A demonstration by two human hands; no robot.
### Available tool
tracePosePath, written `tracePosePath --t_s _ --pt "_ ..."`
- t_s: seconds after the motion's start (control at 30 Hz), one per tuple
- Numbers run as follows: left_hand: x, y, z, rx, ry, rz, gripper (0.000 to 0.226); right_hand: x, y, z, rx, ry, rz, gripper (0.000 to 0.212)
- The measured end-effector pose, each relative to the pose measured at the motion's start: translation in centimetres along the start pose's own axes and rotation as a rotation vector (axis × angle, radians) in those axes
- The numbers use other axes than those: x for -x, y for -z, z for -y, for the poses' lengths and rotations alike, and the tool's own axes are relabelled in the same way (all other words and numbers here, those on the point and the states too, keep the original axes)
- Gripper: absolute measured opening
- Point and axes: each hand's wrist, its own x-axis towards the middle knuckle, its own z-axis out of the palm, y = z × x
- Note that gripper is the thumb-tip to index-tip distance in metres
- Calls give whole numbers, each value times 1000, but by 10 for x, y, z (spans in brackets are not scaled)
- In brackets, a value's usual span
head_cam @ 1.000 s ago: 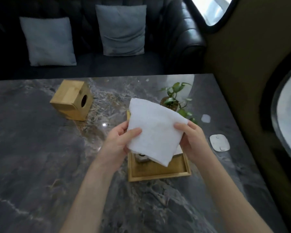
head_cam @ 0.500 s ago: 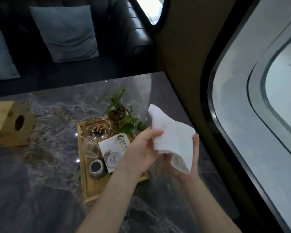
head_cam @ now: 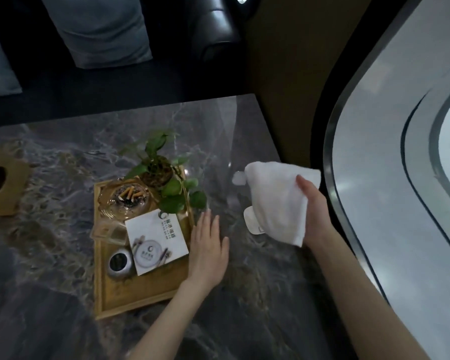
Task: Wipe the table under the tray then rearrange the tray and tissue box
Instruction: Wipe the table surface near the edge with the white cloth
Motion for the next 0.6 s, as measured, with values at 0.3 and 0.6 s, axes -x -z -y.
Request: tracePosePath --t_s 0.3,0.6 --pt "-7 -20 1 -291 24 -57 58 -74 -12 30 892 444 -93 28" --pt "-8 -17 -1 -304 70 -41 55 -131 -39 -45 1070 403 182 29"
